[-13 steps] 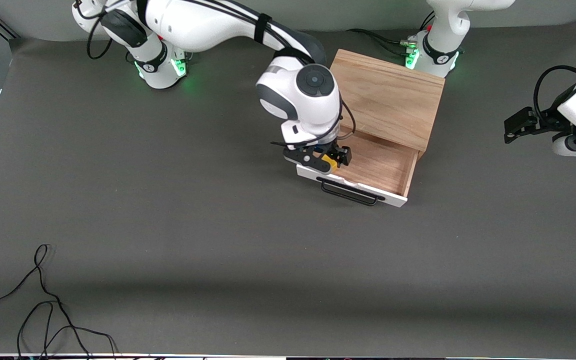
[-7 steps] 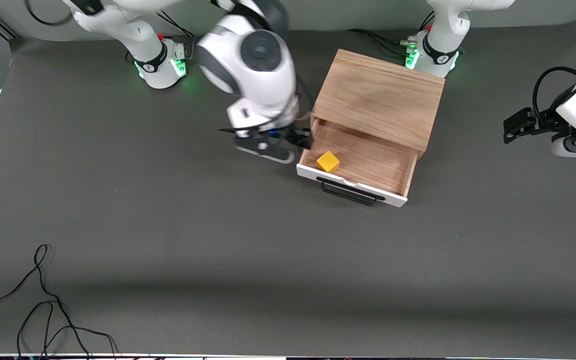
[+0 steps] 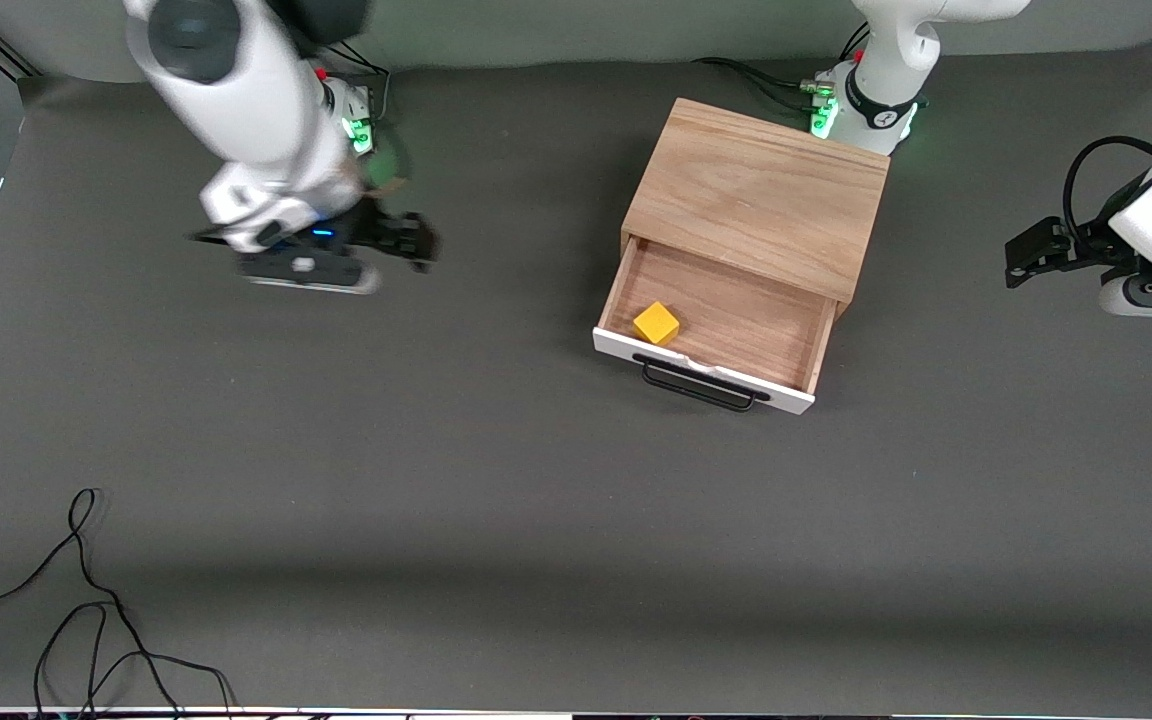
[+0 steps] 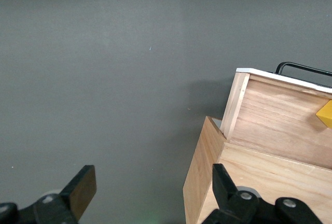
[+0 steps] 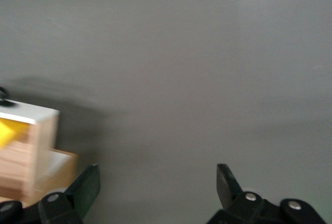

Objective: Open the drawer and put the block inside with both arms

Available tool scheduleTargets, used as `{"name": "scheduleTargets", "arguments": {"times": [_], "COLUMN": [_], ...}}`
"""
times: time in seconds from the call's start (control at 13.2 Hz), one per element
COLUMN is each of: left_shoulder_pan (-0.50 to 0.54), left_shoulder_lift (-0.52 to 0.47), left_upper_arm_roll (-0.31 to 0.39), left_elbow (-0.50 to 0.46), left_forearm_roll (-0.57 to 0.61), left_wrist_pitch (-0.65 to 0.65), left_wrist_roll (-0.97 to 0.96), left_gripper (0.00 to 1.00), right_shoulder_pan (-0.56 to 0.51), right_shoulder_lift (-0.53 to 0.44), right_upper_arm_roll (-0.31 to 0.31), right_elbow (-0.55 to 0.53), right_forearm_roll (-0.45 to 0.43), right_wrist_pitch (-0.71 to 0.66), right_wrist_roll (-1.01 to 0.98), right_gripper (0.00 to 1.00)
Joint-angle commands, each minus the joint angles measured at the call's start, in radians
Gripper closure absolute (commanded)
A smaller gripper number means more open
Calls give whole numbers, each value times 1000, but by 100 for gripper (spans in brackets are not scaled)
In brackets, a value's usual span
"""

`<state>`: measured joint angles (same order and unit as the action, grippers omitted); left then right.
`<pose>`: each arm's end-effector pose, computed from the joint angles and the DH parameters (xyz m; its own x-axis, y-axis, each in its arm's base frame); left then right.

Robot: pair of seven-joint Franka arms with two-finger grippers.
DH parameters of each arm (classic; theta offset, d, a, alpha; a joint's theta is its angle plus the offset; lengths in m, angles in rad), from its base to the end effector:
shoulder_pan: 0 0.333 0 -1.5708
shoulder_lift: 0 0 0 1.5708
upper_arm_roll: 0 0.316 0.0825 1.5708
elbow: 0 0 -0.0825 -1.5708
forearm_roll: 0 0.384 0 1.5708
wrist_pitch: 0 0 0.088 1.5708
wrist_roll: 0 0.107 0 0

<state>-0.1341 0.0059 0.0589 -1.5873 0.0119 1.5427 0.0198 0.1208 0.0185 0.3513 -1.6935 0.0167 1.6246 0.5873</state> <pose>0.5511 -0.0403 0.6111 0.9942 -0.0944 -0.0507 -0.0951 -0.9954 -0.0112 0.4970 0.2540 0.5614 0.9895 -0.1171 -0.0844 -0.1151 -0.9929 0.0287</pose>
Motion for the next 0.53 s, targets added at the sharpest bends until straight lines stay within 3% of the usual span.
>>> {"name": "scheduleTargets", "arguments": {"times": [0.0, 0.08, 0.3, 0.45], "left_shoulder_pan": [-16, -16, -15, -18], "left_shoulder_lift": [2, 2, 0, 0], "left_upper_arm_roll": [10, 10, 10, 10], "left_elbow": [10, 10, 10, 10], "left_forearm_roll": [14, 14, 14, 13], "left_wrist_pitch": [-15, -15, -15, -15], "left_wrist_roll": [-3, -1, -3, -3], "left_gripper": [0, 0, 0, 0], "right_shoulder_pan": [-148, -179, -162, -135], "right_shoulder_lift": [-87, -94, -88, -34], "right_upper_arm_roll": [0, -14, -170, -262], "right_elbow": [-55, -54, -42, 48], "right_forearm_roll": [34, 31, 22, 16], "right_wrist_pitch": [-63, -75, -68, -71], "right_wrist_roll": [-217, -262, -404, -479], "right_gripper": [1, 1, 1, 1]}}
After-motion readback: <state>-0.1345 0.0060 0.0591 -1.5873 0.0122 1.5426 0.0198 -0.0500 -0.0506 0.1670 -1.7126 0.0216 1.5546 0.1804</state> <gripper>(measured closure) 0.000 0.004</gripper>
